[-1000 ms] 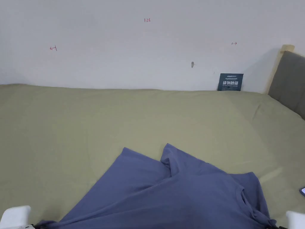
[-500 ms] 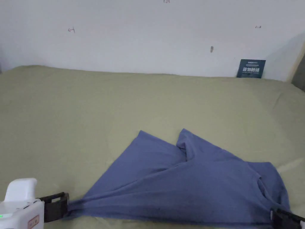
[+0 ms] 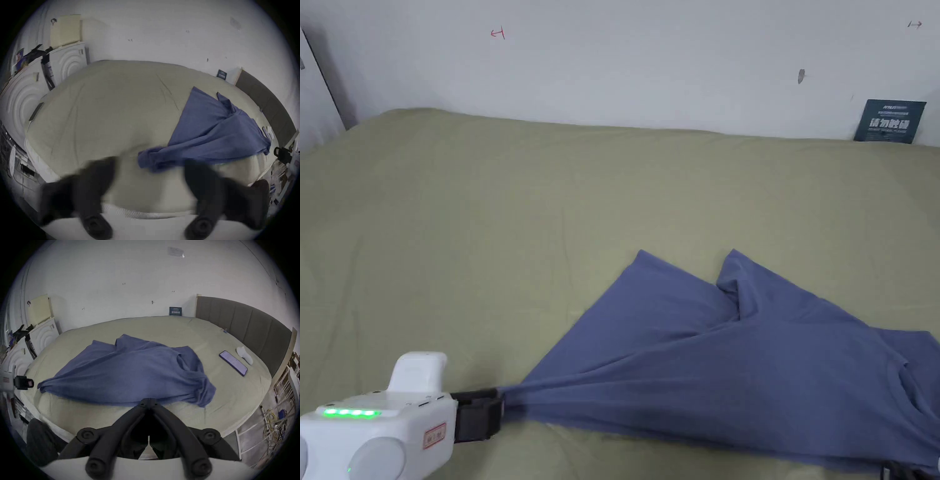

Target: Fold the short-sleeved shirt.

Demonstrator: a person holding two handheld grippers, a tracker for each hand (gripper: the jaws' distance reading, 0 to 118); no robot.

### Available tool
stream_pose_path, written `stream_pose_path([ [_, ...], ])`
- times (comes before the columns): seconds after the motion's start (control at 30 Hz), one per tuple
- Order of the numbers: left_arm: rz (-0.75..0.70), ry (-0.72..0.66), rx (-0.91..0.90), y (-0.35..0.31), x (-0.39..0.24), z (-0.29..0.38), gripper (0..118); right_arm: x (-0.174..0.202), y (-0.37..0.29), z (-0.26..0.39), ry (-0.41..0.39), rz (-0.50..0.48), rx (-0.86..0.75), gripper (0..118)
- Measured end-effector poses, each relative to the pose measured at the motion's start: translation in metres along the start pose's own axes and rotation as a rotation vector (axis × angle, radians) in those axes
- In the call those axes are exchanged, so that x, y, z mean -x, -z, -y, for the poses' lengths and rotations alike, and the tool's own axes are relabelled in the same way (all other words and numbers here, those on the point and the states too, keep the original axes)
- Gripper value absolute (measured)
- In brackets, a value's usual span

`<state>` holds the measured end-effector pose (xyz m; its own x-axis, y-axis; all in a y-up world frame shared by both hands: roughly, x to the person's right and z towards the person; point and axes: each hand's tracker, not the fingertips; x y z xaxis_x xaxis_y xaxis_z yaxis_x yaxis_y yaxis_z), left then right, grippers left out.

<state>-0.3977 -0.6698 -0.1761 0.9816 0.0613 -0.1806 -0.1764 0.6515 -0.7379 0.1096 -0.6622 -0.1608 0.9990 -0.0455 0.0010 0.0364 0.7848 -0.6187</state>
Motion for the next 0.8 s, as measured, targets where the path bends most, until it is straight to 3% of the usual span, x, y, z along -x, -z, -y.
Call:
stream_pose_path([
  [0.2, -0.024, 0.083, 0.103, 0.059, 0.0, -0.015, 110, 0.003, 0.012, 0.005, -0.041, -0.011, 0.057, 0],
  [0.27, -0.029, 0.125, 0.139, 0.066, -0.007, -0.014, 108, 0.001, 0.016, 0.003, -0.048, -0.012, 0.068, 0],
  [0.3, -0.009, 0.135, 0.159, 0.066, -0.009, -0.013, 100, 0.0, 0.018, 0.002, -0.052, -0.013, 0.072, 0],
  [0.33, 0.031, 0.115, 0.183, 0.064, -0.01, -0.012, 71, 0.0, 0.019, 0.0, -0.057, -0.012, 0.073, 0],
  [0.4, 0.026, 0.096, 0.148, 0.052, -0.02, -0.014, 40, -0.001, 0.024, -0.005, -0.064, -0.013, 0.076, 0],
  [0.43, 0.053, 0.109, 0.136, 0.051, -0.024, -0.015, 5, -0.002, 0.028, -0.008, -0.066, -0.014, 0.076, 0],
  [0.6, 0.013, 0.119, 0.14, 0.053, -0.035, -0.015, 5, -0.01, 0.054, -0.037, -0.055, -0.036, 0.071, 0],
  [0.8, 0.027, 0.092, 0.147, 0.052, -0.037, -0.019, 5, -0.039, 0.138, -0.103, -0.064, -0.003, 0.089, 0],
])
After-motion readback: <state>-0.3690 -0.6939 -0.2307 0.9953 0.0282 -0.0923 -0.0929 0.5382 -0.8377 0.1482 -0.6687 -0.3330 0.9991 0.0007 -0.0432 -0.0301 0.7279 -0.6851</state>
